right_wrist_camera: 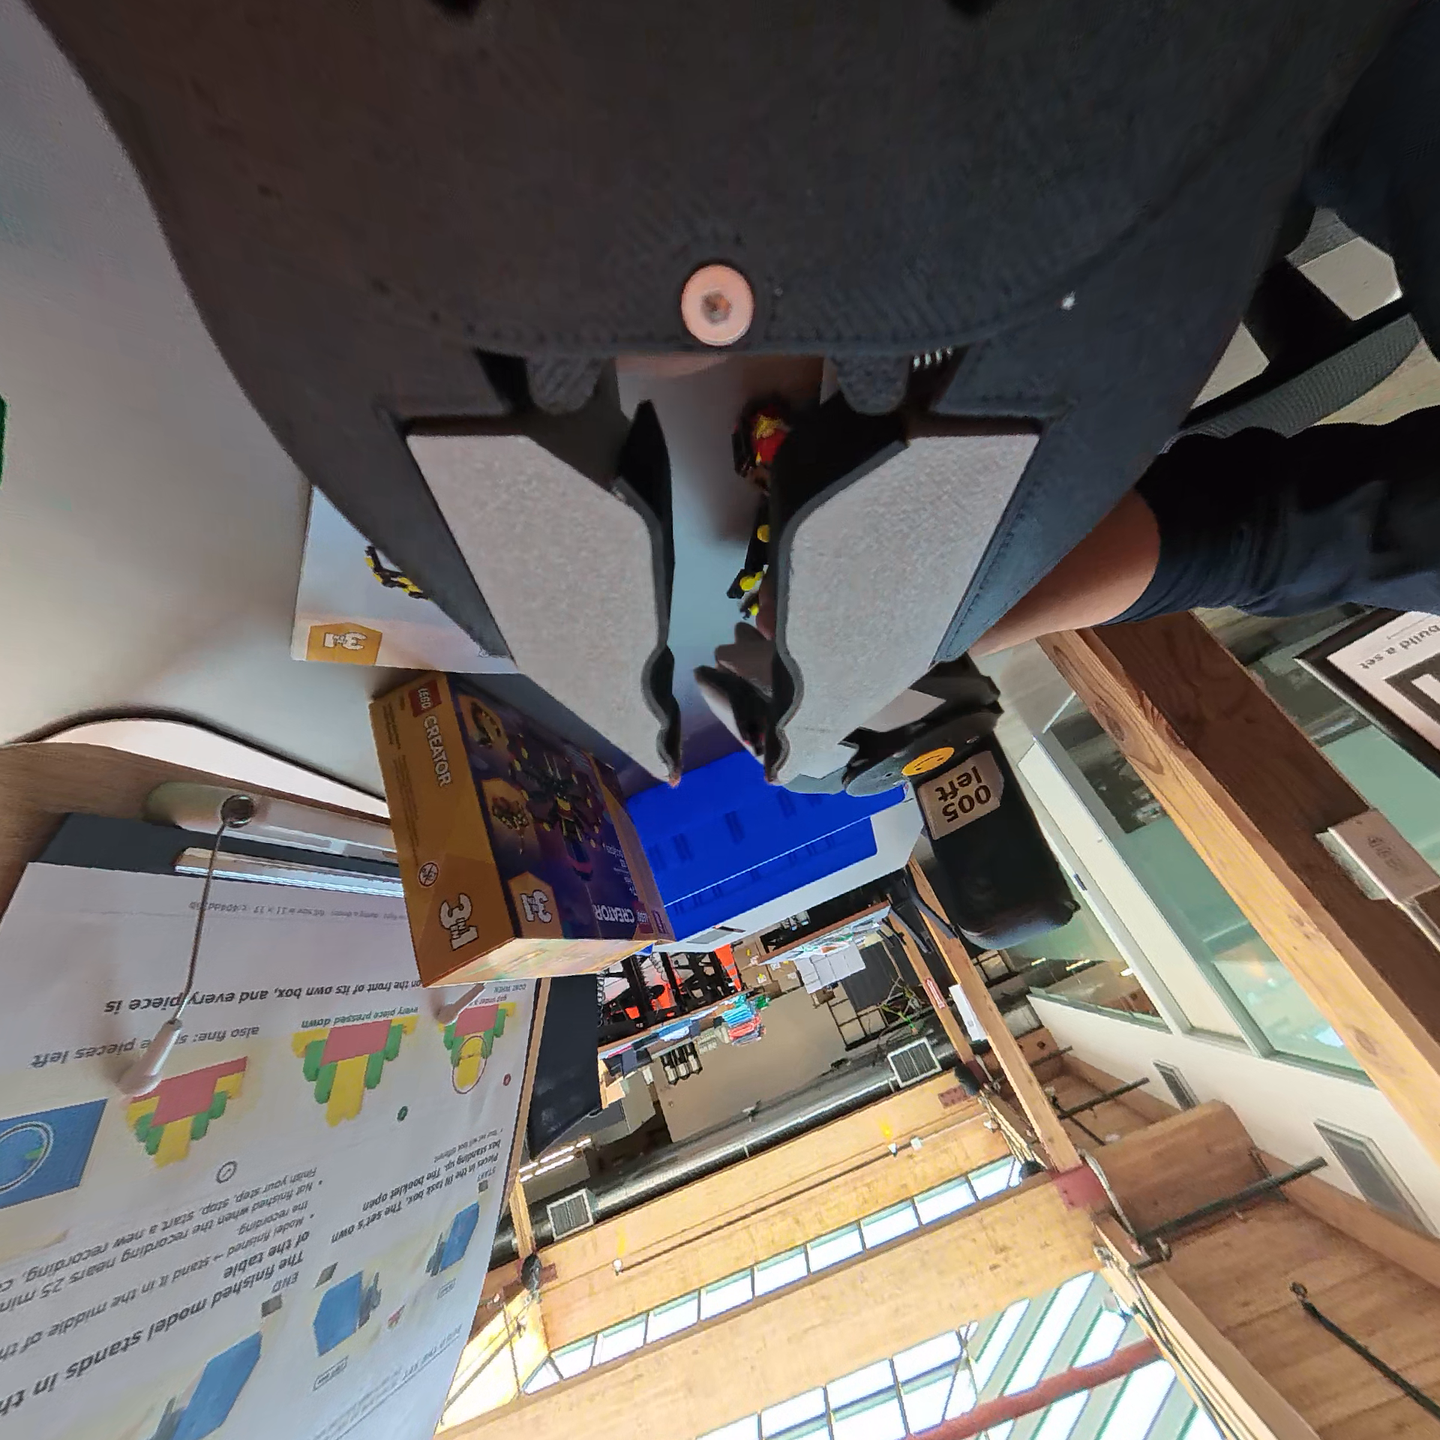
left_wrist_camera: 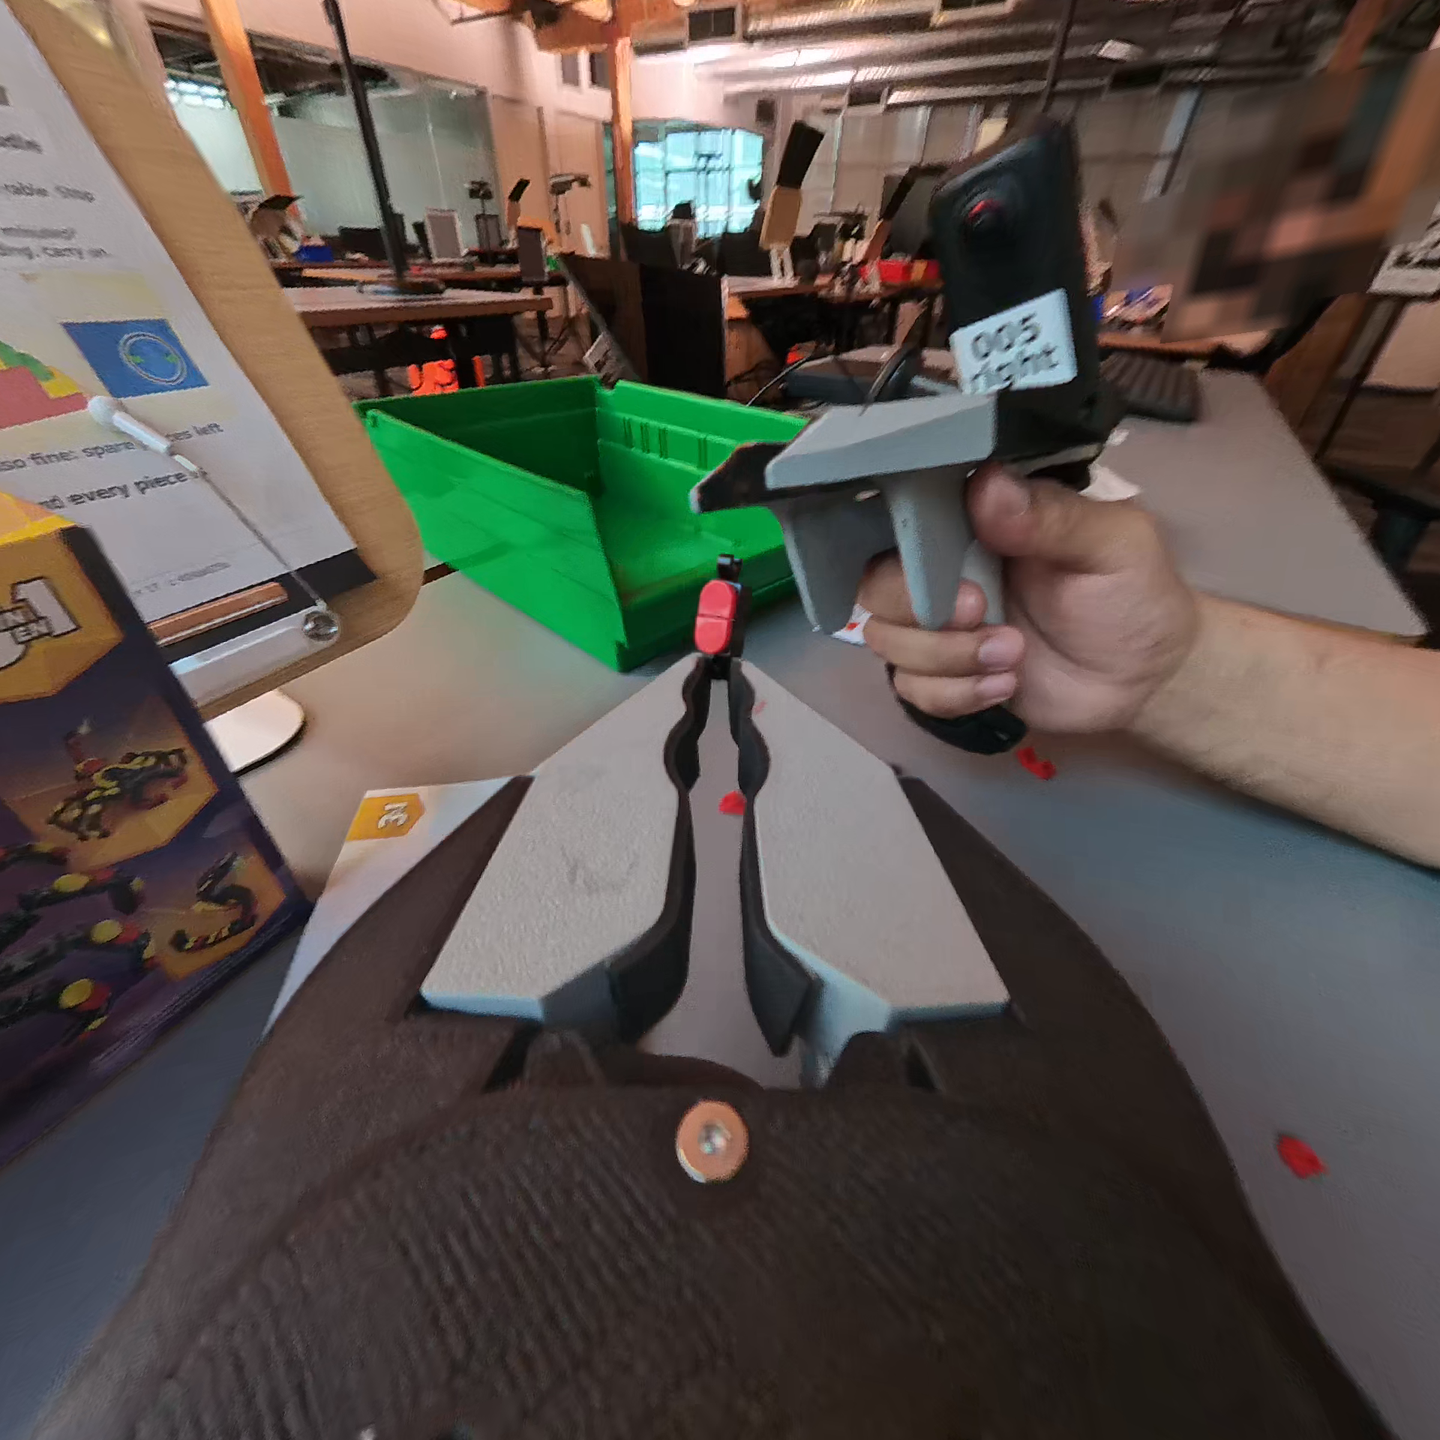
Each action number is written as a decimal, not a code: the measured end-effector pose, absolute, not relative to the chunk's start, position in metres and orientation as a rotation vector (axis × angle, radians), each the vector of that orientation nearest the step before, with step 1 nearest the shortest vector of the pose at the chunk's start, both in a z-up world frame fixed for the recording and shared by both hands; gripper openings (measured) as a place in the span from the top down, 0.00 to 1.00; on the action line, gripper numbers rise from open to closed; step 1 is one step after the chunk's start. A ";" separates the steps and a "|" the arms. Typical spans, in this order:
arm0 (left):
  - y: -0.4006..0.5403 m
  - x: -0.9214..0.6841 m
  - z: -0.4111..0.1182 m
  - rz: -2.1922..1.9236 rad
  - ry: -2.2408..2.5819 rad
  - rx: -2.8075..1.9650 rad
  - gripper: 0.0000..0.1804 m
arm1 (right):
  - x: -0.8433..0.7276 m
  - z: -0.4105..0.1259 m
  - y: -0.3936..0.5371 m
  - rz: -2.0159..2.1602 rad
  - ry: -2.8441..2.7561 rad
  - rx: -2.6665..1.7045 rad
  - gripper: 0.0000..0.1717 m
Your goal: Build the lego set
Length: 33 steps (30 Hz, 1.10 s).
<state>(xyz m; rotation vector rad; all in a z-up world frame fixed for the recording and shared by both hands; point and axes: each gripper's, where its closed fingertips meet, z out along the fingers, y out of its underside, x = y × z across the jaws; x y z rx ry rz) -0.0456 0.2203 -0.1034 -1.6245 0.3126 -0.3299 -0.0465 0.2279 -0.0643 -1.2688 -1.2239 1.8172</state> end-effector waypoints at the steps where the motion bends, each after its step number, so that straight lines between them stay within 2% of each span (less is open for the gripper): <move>1: 0.218 -0.041 -0.098 -0.375 0.318 -1.594 0.99 | -0.047 -0.065 0.226 1.818 -1.235 -1.267 0.89; 26: 0.213 -0.038 -0.078 -0.445 0.229 -1.519 0.99 | -0.043 -0.053 0.221 1.838 -1.237 -1.192 0.86; 33: 0.213 -0.042 -0.076 -0.597 0.152 -1.510 1.00 | -0.045 -0.058 0.221 1.832 -1.251 -1.203 0.87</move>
